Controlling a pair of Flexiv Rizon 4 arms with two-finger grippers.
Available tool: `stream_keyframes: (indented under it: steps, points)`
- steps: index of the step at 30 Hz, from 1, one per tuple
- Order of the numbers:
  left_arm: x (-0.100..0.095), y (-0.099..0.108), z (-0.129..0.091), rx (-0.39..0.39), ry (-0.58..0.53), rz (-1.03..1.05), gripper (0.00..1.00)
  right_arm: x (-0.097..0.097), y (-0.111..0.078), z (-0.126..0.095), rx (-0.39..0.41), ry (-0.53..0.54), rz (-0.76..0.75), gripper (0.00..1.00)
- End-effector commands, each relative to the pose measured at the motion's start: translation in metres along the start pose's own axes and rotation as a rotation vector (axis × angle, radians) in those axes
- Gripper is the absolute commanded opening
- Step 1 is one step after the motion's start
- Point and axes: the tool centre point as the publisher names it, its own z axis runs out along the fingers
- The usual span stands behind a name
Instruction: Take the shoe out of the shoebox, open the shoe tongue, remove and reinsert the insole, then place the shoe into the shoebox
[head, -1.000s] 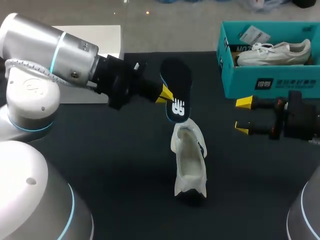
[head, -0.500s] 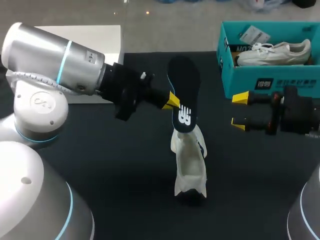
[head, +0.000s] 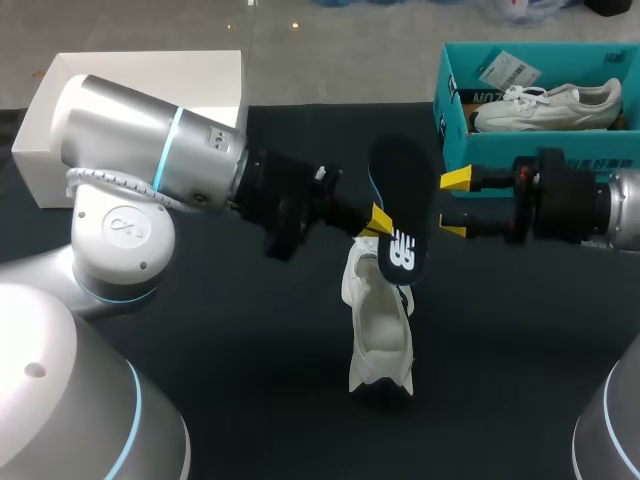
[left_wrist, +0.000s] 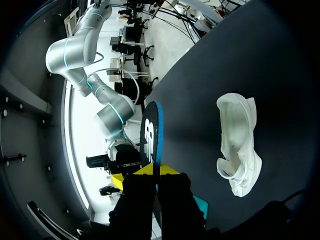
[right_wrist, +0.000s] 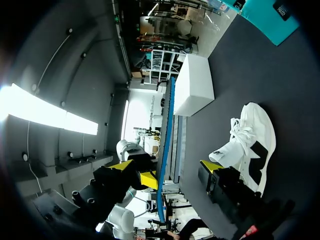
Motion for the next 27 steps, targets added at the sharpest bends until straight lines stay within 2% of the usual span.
stream_keyframes:
  steps: [1, 3, 5, 6, 10, 14, 16, 17, 24, 25, 26, 27]
  points:
    - [0.001, -0.003, 0.014, 0.011, 0.009, 0.011, 0.0, -0.003, 0.008, 0.012, 0.016, -0.003, 0.006, 0.38]
    - [0.003, -0.005, 0.016, 0.02, 0.023, 0.017, 0.0, -0.001, 0.008, 0.015, 0.021, 0.001, 0.007, 0.31]
    - [0.004, -0.007, 0.016, 0.022, 0.022, 0.016, 0.0, 0.0, 0.008, 0.017, 0.025, 0.002, 0.006, 0.31]
    - [0.003, -0.007, 0.017, 0.024, 0.024, 0.022, 0.0, 0.0, 0.009, 0.018, 0.027, 0.001, 0.006, 0.36]
    - [0.002, -0.009, 0.017, 0.018, 0.034, 0.048, 0.0, -0.001, 0.01, 0.02, 0.036, -0.003, 0.011, 0.33]
    - [0.001, -0.015, 0.017, 0.019, 0.037, 0.056, 0.0, -0.001, 0.011, 0.022, 0.054, -0.004, 0.028, 0.18]
    - [0.002, -0.015, 0.017, 0.018, 0.039, 0.058, 0.0, 0.0, 0.011, 0.023, 0.061, -0.009, 0.03, 0.03]
    - [0.002, -0.014, 0.017, 0.014, 0.037, 0.058, 0.0, 0.0, 0.01, 0.023, 0.069, -0.012, 0.031, 0.0]
    - [0.001, -0.017, 0.017, 0.028, 0.027, 0.019, 0.0, -0.004, 0.008, 0.021, 0.084, -0.035, 0.035, 0.0]
    - [0.001, -0.017, 0.015, 0.025, 0.034, 0.011, 0.06, -0.005, 0.008, 0.02, 0.084, -0.036, 0.037, 0.0]
    - [0.002, -0.017, 0.013, 0.017, 0.039, 0.004, 0.59, -0.007, 0.008, 0.019, 0.085, -0.036, 0.04, 0.0]
    - [0.001, -0.017, 0.01, 0.016, 0.038, -0.009, 1.0, -0.008, 0.007, 0.019, 0.087, -0.037, 0.044, 0.0]
